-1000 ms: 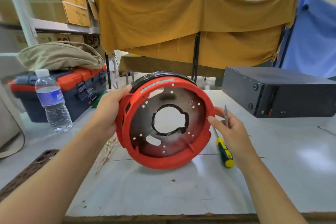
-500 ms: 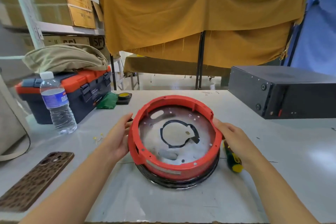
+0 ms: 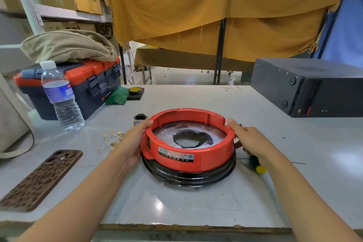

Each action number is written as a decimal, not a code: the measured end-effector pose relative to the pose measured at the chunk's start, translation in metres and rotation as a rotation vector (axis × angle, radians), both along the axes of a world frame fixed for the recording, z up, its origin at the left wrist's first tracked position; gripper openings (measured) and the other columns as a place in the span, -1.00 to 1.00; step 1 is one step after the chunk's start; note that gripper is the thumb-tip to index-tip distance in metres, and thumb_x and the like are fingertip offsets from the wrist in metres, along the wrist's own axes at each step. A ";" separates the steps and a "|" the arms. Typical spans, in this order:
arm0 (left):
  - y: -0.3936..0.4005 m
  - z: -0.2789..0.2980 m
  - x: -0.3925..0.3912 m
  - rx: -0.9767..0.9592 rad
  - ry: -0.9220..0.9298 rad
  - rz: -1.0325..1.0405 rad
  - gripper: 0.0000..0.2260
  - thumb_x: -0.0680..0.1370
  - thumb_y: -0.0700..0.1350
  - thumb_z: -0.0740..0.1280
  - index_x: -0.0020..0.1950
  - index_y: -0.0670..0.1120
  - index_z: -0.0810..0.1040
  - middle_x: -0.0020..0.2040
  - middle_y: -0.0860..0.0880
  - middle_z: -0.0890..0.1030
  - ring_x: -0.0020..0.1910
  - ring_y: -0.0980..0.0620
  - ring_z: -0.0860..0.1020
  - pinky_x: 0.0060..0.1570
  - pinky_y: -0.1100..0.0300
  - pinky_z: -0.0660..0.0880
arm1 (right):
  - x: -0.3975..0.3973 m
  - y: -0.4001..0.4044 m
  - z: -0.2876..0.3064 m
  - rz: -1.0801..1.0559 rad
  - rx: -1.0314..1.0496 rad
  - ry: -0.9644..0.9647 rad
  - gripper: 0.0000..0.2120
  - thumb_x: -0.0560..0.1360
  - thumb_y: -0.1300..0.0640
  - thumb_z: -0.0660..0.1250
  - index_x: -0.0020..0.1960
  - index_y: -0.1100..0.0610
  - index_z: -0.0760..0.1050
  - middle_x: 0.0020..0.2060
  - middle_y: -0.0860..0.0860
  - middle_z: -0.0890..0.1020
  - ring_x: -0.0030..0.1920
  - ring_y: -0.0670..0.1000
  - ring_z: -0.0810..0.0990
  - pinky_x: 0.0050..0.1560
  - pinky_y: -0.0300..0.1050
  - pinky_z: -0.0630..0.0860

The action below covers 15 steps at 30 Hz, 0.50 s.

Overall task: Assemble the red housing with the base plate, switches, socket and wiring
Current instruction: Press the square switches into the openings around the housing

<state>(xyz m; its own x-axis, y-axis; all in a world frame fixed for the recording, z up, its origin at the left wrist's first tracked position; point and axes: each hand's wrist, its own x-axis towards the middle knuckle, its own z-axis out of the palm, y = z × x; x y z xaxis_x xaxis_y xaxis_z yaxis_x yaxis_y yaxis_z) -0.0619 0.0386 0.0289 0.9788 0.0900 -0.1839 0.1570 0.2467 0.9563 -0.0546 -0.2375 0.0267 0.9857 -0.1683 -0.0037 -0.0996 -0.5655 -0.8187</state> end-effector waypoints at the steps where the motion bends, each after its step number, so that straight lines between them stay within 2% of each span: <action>1: 0.000 -0.001 0.000 -0.004 0.006 0.017 -0.83 0.55 -0.06 0.25 -0.16 -0.08 0.57 -0.49 -0.01 0.60 -0.53 0.07 0.58 -0.49 0.26 0.55 | 0.000 0.000 -0.001 0.001 0.013 0.001 -0.22 0.43 -0.41 0.07 0.04 0.30 0.58 -0.17 0.18 0.68 -0.41 -0.03 0.44 -0.31 -0.15 0.33; 3: -0.002 -0.002 0.001 -0.019 0.010 0.044 -0.85 0.53 -0.06 0.27 -0.10 -0.09 0.58 -0.41 -0.04 0.63 -0.48 0.05 0.59 -0.30 0.16 0.57 | 0.000 -0.001 -0.003 0.005 0.033 -0.024 -0.27 0.42 -0.42 0.10 -0.01 0.23 0.63 -0.13 0.14 0.69 -0.31 0.00 0.52 -0.21 -0.11 0.42; 5: -0.003 -0.004 0.001 -0.031 0.003 0.049 -0.86 0.53 -0.08 0.26 0.00 -0.08 0.58 -0.25 -0.08 0.63 -0.38 0.03 0.59 -0.16 0.11 0.55 | -0.001 -0.001 -0.004 -0.025 0.036 -0.090 -0.26 0.42 -0.39 0.17 0.02 0.31 0.60 -0.03 0.20 0.66 -0.06 0.14 0.61 0.02 0.01 0.47; 6: -0.005 -0.005 0.001 -0.038 -0.002 0.046 -0.85 0.54 -0.08 0.25 0.02 -0.07 0.58 -0.20 -0.09 0.63 -0.35 0.03 0.60 -0.15 0.12 0.55 | -0.002 -0.001 -0.006 -0.051 0.041 -0.123 -0.25 0.42 -0.37 0.20 0.04 0.36 0.57 0.00 0.23 0.64 0.01 0.18 0.60 0.05 0.01 0.47; 9: -0.007 -0.009 -0.003 -0.030 -0.003 0.072 -0.81 0.54 -0.07 0.25 0.04 -0.12 0.58 -0.19 -0.10 0.65 -0.32 0.02 0.61 -0.20 0.17 0.55 | -0.008 0.004 -0.006 -0.117 0.065 -0.167 -0.31 0.41 -0.34 0.25 -0.09 0.36 0.57 -0.14 0.17 0.68 -0.10 0.10 0.58 -0.20 -0.17 0.40; 11: -0.008 -0.012 -0.004 -0.016 0.017 0.122 -0.72 0.52 -0.04 0.28 0.17 -0.14 0.51 -0.10 -0.12 0.61 -0.22 -0.01 0.57 -0.17 0.12 0.52 | -0.011 0.007 -0.006 -0.132 0.055 -0.184 -0.31 0.41 -0.35 0.23 -0.19 0.34 0.55 -0.17 0.19 0.67 -0.09 0.11 0.58 -0.16 -0.13 0.43; 13: -0.010 -0.015 -0.006 -0.019 0.028 0.152 -0.63 0.50 -0.02 0.31 0.26 -0.14 0.46 -0.08 -0.11 0.59 -0.17 -0.02 0.55 -0.12 0.07 0.51 | -0.015 0.011 -0.006 -0.134 -0.010 -0.200 -0.25 0.40 -0.38 0.21 -0.15 0.38 0.54 -0.15 0.23 0.66 -0.06 0.17 0.57 -0.11 -0.07 0.46; 15: -0.012 -0.017 -0.009 -0.009 0.023 0.146 -0.62 0.51 -0.01 0.31 0.28 -0.11 0.44 -0.03 -0.12 0.60 -0.07 -0.05 0.56 0.02 0.00 0.51 | -0.019 0.016 -0.007 -0.115 -0.083 -0.210 -0.27 0.39 -0.39 0.21 -0.25 0.35 0.51 -0.25 0.20 0.67 -0.21 0.15 0.56 -0.25 -0.09 0.41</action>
<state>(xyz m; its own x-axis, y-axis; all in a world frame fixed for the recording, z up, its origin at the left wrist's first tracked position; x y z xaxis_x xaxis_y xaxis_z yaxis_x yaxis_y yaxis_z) -0.0714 0.0270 0.0119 0.9508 0.2295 -0.2081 0.1411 0.2775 0.9503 -0.0736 -0.2215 0.0199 0.9376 -0.2709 0.2182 0.0003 -0.6267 -0.7793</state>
